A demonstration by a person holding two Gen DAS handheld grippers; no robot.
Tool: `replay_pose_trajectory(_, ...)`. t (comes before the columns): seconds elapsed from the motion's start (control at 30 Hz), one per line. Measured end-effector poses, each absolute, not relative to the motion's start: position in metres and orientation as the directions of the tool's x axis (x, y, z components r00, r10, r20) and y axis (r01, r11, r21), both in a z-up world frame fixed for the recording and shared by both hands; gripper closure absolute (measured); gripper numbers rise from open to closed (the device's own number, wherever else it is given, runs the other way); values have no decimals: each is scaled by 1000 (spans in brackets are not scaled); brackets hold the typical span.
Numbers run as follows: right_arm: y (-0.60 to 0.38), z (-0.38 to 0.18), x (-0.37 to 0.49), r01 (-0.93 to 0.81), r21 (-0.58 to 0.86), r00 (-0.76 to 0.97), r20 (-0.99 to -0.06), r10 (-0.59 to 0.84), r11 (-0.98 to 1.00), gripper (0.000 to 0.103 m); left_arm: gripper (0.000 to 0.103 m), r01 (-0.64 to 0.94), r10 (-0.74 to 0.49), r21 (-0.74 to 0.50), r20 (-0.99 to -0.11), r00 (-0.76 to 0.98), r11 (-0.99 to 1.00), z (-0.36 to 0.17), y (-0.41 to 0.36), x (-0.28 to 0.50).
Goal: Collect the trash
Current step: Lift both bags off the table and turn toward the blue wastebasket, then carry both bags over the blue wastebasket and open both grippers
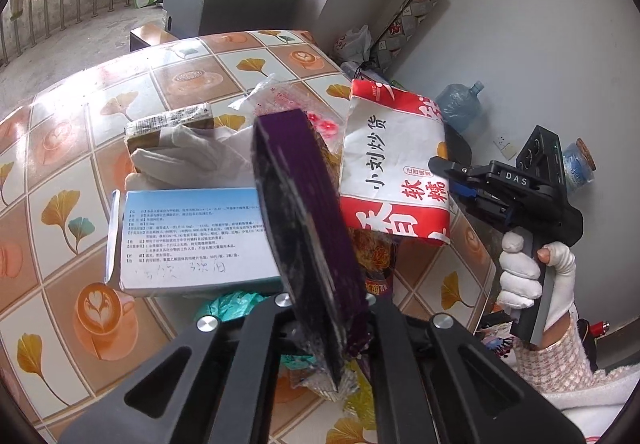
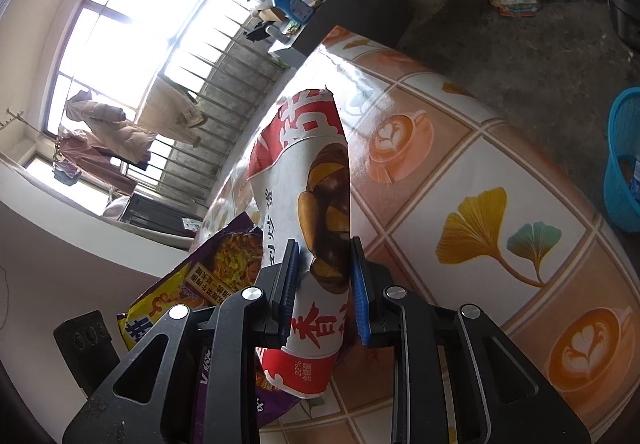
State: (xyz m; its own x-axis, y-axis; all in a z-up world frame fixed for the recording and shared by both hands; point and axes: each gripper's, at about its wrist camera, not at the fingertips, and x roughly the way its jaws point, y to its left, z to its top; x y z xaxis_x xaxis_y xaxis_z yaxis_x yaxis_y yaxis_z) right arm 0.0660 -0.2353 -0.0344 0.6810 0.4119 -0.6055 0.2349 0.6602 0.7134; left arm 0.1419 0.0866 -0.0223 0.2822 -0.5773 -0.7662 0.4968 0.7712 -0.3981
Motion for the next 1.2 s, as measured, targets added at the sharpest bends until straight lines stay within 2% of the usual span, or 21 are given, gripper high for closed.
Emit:
replay_pose_trajectory(0.37, -252, -24, 53, 236, 740, 728, -564, 390, 630, 80, 102, 577, -717, -516, -672, 187, 634, 9, 117, 114)
replay_pose_trajectory(0.43, -254, -23, 50, 236, 742, 736, -558, 383, 627, 80, 102, 587, -764, -565, -627, 152, 581, 15, 120, 112)
replay_pose_trajectory(0.53, -258, -20, 45, 235, 746, 748, -548, 373, 623, 80, 102, 550, -858, -695, -507, 83, 463, 24, 127, 114)
replay_pose_trajectory(0.67, -264, -18, 39, 232, 756, 763, -532, 369, 612, 80, 102, 561, -916, -744, -397, 64, 361, 44, 126, 112)
replay_pose_trajectory(1.03, -292, -10, 13, 211, 808, 818, -453, 353, 549, 80, 102, 548, -913, -740, -391, 120, 389, 59, 90, 138)
replay_pose_trajectory(1.2, -316, -1, -7, 219, 818, 860, -419, 291, 531, 80, 102, 551, -910, -736, -399, 116, 393, 66, 58, 159)
